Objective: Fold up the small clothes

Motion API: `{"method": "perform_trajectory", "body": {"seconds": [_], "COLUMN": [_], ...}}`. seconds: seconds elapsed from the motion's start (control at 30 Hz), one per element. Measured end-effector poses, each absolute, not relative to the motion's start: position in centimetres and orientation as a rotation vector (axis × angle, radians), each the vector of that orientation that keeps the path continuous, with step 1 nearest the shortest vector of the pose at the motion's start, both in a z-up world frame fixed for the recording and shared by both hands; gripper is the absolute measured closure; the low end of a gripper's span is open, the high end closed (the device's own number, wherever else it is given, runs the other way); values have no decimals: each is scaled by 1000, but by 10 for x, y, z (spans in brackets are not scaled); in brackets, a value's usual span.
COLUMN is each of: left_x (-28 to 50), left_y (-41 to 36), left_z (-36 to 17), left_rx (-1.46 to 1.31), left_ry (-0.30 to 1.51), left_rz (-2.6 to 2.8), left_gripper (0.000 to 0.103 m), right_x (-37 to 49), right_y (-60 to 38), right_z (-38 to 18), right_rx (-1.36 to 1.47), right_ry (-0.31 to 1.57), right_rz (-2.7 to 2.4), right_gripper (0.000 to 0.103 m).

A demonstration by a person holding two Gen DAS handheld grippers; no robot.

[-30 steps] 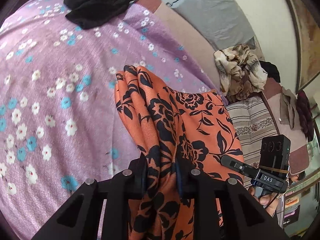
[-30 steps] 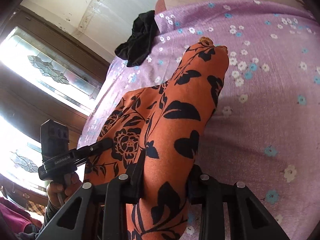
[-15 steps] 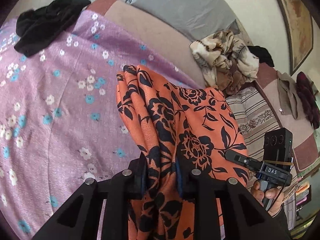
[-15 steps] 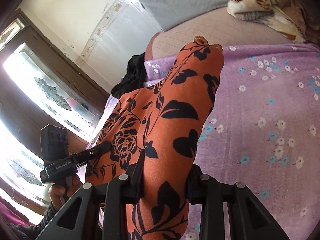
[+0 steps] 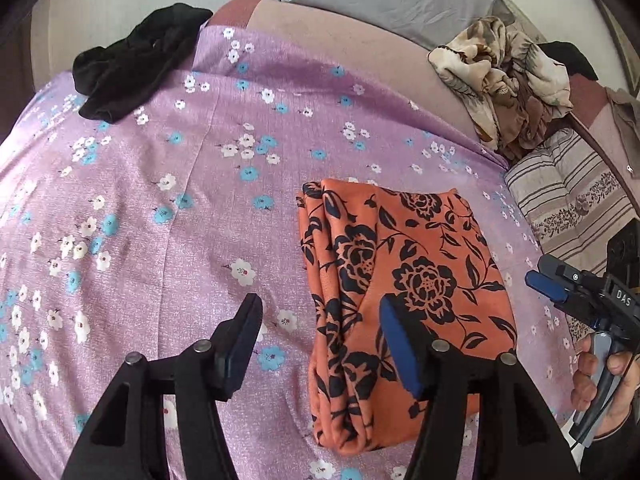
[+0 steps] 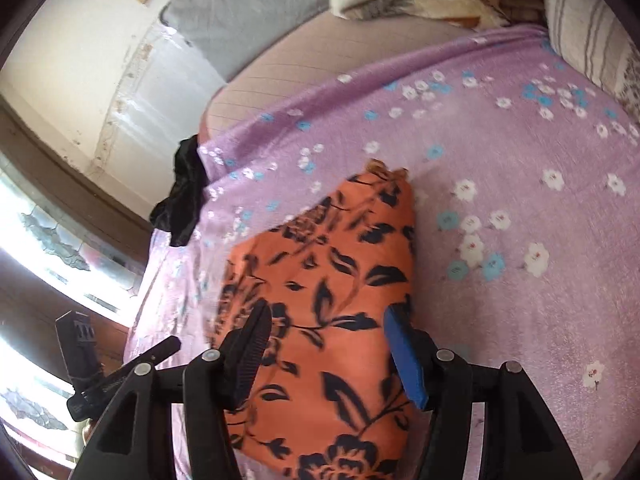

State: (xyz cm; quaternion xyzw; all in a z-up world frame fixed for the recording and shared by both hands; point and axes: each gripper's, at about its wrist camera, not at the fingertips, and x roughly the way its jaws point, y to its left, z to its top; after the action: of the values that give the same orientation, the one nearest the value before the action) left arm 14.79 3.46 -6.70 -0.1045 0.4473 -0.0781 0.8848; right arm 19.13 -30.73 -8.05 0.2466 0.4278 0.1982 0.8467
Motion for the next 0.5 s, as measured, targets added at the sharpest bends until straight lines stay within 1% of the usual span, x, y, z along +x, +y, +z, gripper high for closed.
{"method": "perform_trajectory", "body": {"seconds": [0.07, 0.1, 0.13, 0.2, 0.23, 0.33, 0.4, 0.5], "left_x": [137, 133, 133, 140, 142, 138, 137, 135], "left_y": [27, 19, 11, -5, -5, 4, 5, 4], "left_z": [-65, -71, -81, -109, -122, -128, -125, -124], "left_rx": [-224, -206, -166, -74, -60, -139, -127, -109], "left_ry": [924, 930, 952, 1041, 1088, 1098, 1090, 1086], "left_rz": [-182, -190, -183, -122, -98, -97, -94, -85], "left_gripper": [32, 29, 29, 29, 29, 29, 29, 29], "right_x": [193, 193, 197, 202, 203, 202, 207, 231], "right_y": [-287, -278, -273, -274, -277, -276, -273, -268], "right_z": [-75, -80, -92, -129, -137, -114, -98, -106], "right_rx": [534, 559, 582, 622, 661, 703, 690, 661], "right_ry": [905, 919, 950, 1088, 1093, 1034, 991, 996], "right_rz": [519, 562, 575, 508, 492, 538, 571, 524], "right_gripper": [22, 21, 21, 21, 21, 21, 21, 17]}}
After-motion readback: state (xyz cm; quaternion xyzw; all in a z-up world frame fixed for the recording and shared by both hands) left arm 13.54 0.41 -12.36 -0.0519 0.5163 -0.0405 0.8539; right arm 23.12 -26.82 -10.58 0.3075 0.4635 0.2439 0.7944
